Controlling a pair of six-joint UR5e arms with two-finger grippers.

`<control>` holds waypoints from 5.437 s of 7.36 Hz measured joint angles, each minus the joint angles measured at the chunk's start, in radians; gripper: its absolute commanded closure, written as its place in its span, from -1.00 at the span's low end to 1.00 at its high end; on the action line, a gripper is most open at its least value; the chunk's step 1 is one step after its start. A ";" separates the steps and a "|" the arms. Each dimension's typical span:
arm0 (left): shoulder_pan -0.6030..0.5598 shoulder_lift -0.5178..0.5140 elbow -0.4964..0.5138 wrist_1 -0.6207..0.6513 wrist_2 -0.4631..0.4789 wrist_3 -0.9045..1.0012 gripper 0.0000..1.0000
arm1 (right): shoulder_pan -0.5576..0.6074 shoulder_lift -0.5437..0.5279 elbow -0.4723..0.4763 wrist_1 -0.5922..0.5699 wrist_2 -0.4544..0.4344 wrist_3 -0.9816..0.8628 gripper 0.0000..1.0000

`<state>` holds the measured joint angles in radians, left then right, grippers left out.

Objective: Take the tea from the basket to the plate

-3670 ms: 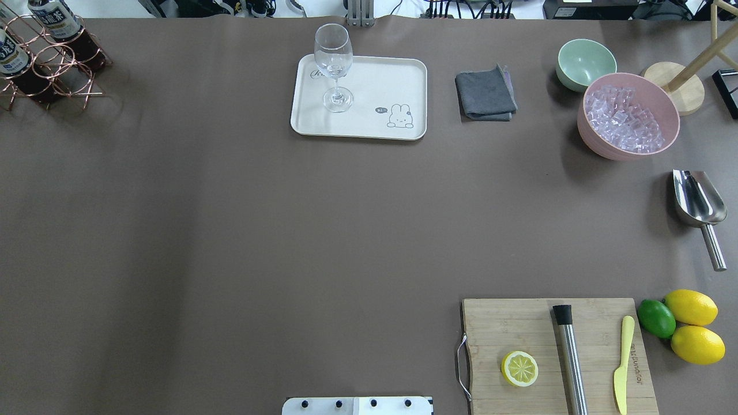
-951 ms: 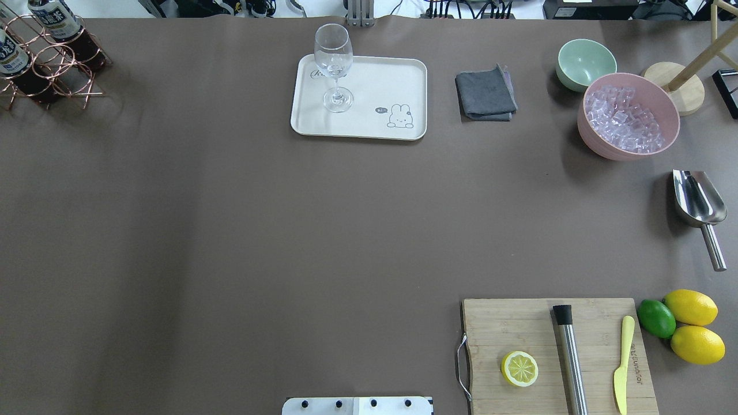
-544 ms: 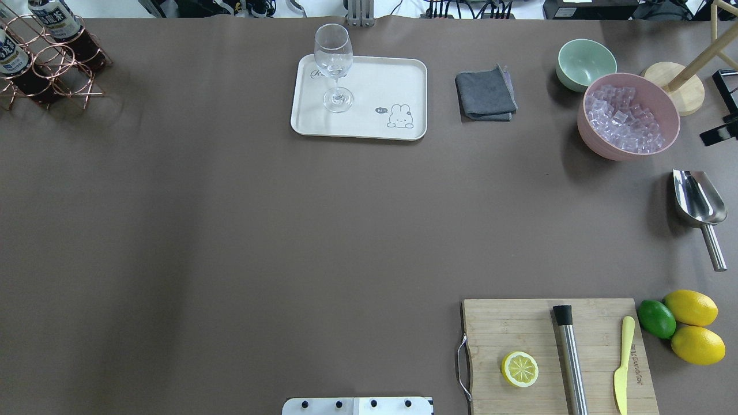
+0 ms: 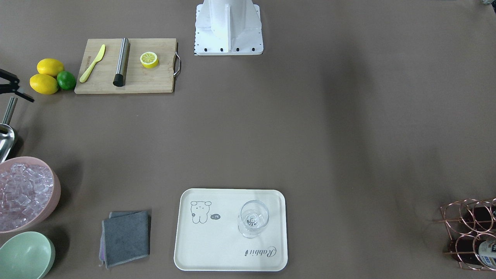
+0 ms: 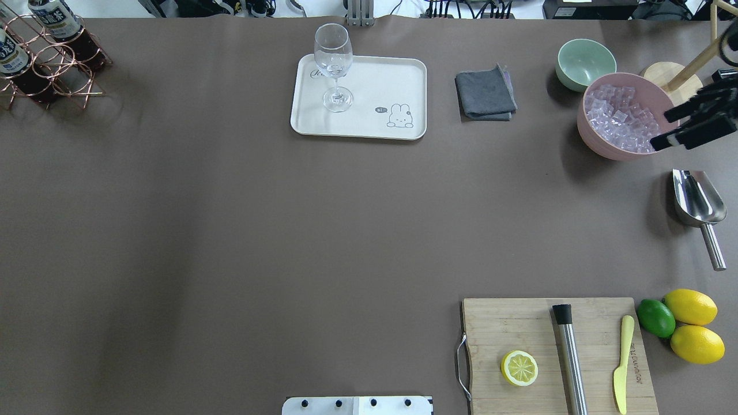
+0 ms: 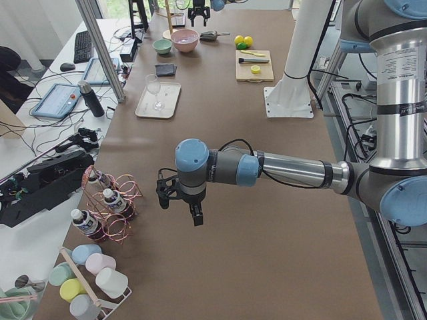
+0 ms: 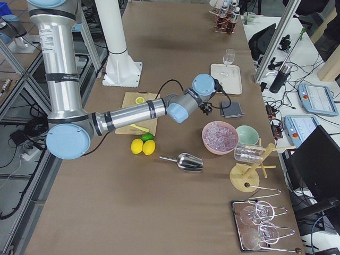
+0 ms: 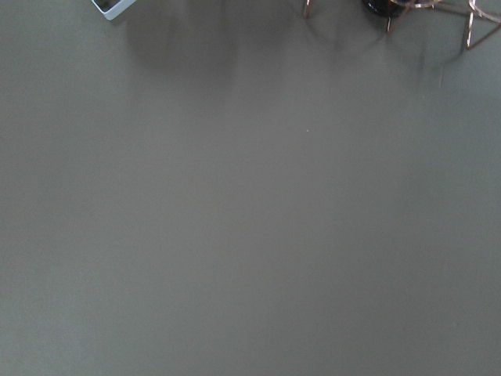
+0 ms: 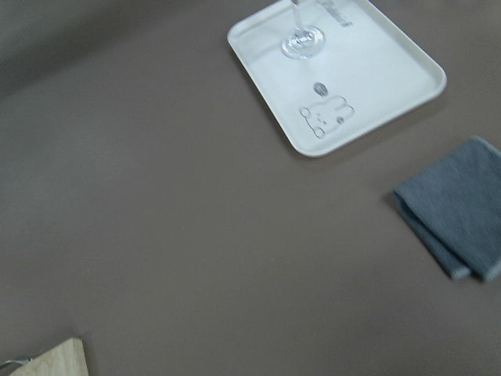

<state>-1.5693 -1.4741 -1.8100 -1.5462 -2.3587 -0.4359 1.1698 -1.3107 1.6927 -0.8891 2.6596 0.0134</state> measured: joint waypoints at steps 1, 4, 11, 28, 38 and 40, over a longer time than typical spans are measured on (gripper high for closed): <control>0.000 -0.028 0.002 0.000 0.000 -0.160 -0.96 | -0.032 0.066 -0.005 0.012 -0.006 0.000 -1.00; -0.007 -0.130 0.020 0.007 0.015 -0.668 -0.96 | -0.066 0.186 -0.004 0.053 -0.023 0.000 -1.00; -0.050 -0.404 0.271 -0.051 0.044 -1.056 -0.96 | -0.081 0.150 -0.177 0.428 -0.035 0.026 -0.99; 0.038 -0.727 0.789 -0.417 0.111 -1.486 0.48 | -0.411 0.109 -0.313 1.339 -0.516 0.454 -0.98; 0.029 -0.621 0.322 -0.099 0.132 -1.460 1.00 | -0.432 0.111 -0.317 1.340 -0.524 0.432 -0.98; 0.157 -0.567 0.047 0.061 0.229 -1.566 1.00 | -0.431 0.109 -0.317 1.340 -0.525 0.433 -0.98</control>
<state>-1.4120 -2.0410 -1.7627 -1.4855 -2.1296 -2.0015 0.7388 -1.2012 1.3760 0.4510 2.1342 0.4461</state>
